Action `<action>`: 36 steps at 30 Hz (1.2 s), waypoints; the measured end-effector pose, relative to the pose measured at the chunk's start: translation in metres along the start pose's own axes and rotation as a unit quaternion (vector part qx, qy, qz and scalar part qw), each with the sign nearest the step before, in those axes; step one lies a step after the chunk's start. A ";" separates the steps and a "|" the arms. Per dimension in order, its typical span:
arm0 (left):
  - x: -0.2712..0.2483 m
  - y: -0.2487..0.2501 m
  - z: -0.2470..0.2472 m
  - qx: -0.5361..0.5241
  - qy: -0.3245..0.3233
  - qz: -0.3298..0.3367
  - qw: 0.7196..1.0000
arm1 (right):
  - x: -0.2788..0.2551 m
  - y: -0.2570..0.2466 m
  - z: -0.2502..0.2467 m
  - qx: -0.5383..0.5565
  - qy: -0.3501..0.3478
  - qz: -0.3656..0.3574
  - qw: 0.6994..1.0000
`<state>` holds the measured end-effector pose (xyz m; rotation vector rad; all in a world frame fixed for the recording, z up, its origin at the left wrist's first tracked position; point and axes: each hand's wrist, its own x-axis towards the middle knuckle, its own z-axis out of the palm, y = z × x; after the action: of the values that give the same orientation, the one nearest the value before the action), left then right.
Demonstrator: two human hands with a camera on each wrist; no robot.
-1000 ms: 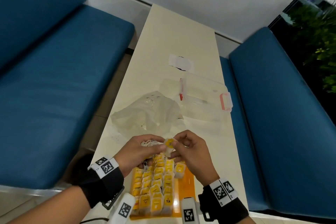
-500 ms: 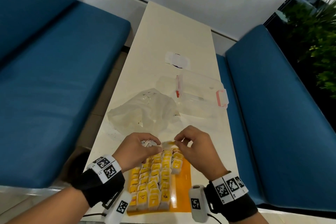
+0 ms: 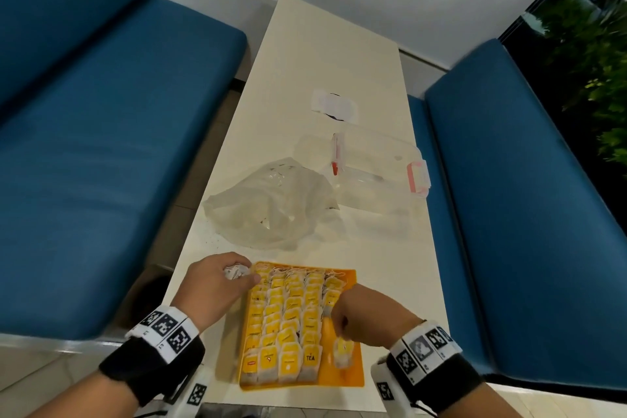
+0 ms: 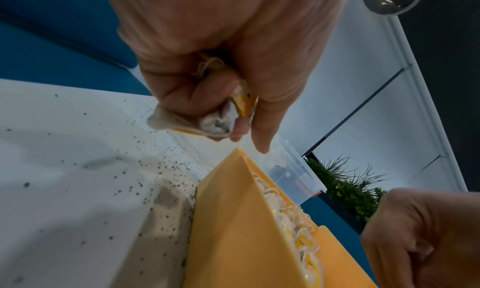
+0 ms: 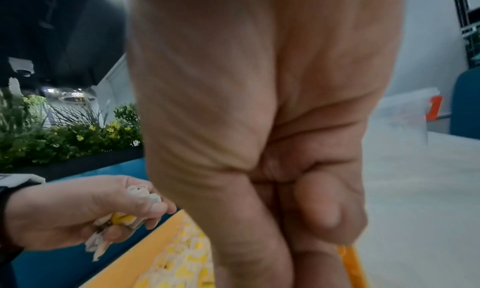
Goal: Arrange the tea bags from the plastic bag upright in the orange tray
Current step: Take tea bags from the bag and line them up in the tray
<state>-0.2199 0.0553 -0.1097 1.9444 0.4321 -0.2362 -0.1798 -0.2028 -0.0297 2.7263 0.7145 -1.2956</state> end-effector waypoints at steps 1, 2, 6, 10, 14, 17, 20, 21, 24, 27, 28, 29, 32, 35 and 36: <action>0.000 -0.001 0.001 0.008 -0.002 -0.002 1.000 | 0.008 -0.001 0.001 -0.001 -0.010 0.002 1.000; 0.000 -0.001 0.002 0.013 -0.005 -0.007 1.000 | 0.017 0.000 0.004 -0.001 -0.016 0.009 1.000; 0.003 -0.005 0.005 0.017 -0.013 -0.020 1.000 | 0.046 0.001 0.014 -0.035 -0.001 0.055 0.998; 0.006 -0.009 0.005 0.020 -0.018 -0.021 0.999 | 0.056 0.003 0.018 -0.042 0.037 0.106 0.993; 0.007 -0.010 0.005 0.024 -0.022 -0.020 0.999 | 0.058 0.005 0.021 -0.021 0.068 0.130 0.989; 0.007 -0.010 0.005 0.020 -0.025 -0.023 0.999 | 0.056 0.003 0.021 -0.004 0.089 0.141 0.986; 0.009 -0.010 0.004 0.007 -0.032 -0.031 0.999 | 0.054 -0.001 0.021 0.007 0.104 0.150 0.983; 0.009 -0.010 0.004 0.000 -0.035 -0.036 0.999 | 0.052 -0.003 0.021 0.008 0.108 0.153 0.982; 0.010 -0.012 0.002 -0.026 -0.042 -0.054 0.997 | 0.047 -0.008 0.018 0.015 0.119 0.154 0.981; 0.007 -0.008 -0.004 -0.103 -0.057 -0.072 0.990 | 0.043 -0.012 0.014 0.019 0.121 0.155 0.980; 0.005 -0.004 -0.007 -0.139 -0.063 -0.078 0.985 | 0.041 -0.013 0.012 0.023 0.117 0.154 0.981; 0.002 0.001 -0.010 -0.173 -0.073 -0.086 0.978 | 0.039 -0.014 0.012 0.028 0.115 0.154 0.981; -0.003 0.018 -0.019 -0.271 -0.137 -0.135 0.943 | 0.034 -0.013 0.006 0.039 0.150 0.150 0.976; -0.002 0.033 -0.019 -0.420 -0.191 -0.190 0.866 | 0.028 -0.017 -0.003 0.107 0.234 0.113 0.960; -0.002 0.038 -0.017 -0.456 -0.199 -0.200 0.845 | 0.025 -0.023 -0.005 0.155 0.252 0.077 0.952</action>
<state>-0.2071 0.0573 -0.0697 0.8219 0.5382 -0.5719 -0.1719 -0.1718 -0.0409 3.3355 0.3197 -0.7282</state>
